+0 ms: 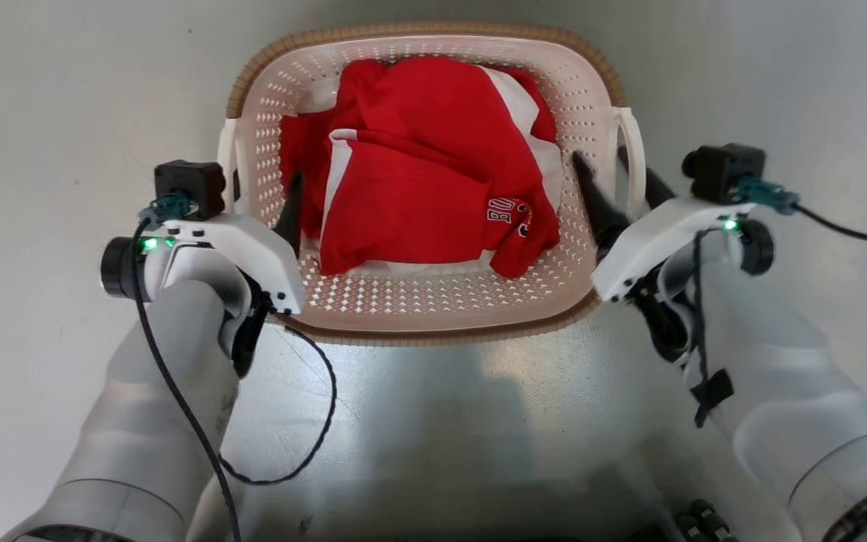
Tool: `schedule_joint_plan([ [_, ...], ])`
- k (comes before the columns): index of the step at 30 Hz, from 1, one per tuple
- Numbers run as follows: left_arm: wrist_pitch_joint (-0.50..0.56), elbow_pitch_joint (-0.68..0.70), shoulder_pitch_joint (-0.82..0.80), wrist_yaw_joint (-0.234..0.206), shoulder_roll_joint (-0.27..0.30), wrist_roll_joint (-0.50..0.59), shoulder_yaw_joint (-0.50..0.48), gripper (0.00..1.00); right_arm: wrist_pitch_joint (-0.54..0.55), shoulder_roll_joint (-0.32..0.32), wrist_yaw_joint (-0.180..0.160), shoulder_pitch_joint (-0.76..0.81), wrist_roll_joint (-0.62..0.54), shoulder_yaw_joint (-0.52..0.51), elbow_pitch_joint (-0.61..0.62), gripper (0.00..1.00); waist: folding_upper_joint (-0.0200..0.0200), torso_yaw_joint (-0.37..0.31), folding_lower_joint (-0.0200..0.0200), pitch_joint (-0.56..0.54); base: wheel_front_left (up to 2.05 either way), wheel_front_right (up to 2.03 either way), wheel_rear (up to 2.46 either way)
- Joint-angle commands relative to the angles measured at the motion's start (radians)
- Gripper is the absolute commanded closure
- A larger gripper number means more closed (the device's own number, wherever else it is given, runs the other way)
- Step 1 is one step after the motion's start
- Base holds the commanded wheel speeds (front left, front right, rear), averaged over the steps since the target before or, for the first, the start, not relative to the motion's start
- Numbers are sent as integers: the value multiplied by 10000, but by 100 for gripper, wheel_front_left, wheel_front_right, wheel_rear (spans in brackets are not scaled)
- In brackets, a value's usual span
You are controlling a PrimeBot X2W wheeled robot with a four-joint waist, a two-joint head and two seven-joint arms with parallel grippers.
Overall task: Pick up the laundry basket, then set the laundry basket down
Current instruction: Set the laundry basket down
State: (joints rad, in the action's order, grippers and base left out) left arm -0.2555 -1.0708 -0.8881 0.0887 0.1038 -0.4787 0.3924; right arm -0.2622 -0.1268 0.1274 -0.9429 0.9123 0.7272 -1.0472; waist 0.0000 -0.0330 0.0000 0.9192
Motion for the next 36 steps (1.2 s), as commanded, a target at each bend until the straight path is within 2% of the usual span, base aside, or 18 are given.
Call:
schedule_joint_plan([
  [1,-62,35,225,82,191,115,-229,0,5,209,33,889,-86,85,21,0,0,-6,0,-16,0,0,0],
  [15,-62,-180,281,180,52,811,-993,0,5,332,33,982,-588,-372,2,0,0,-57,0,-230,0,0,0],
  [21,-62,-124,378,96,66,1094,-1306,0,5,355,33,1058,-882,-785,122,0,0,-99,0,-408,0,0,0],
  [30,-62,232,757,55,156,1420,-1856,0,5,379,33,1349,-1238,-1403,327,0,0,-168,0,-1028,0,0,0],
  [36,-63,640,1241,100,155,1662,-2317,0,5,329,33,1762,-1670,-1944,577,0,0,-211,0,-1812,0,0,0],
])
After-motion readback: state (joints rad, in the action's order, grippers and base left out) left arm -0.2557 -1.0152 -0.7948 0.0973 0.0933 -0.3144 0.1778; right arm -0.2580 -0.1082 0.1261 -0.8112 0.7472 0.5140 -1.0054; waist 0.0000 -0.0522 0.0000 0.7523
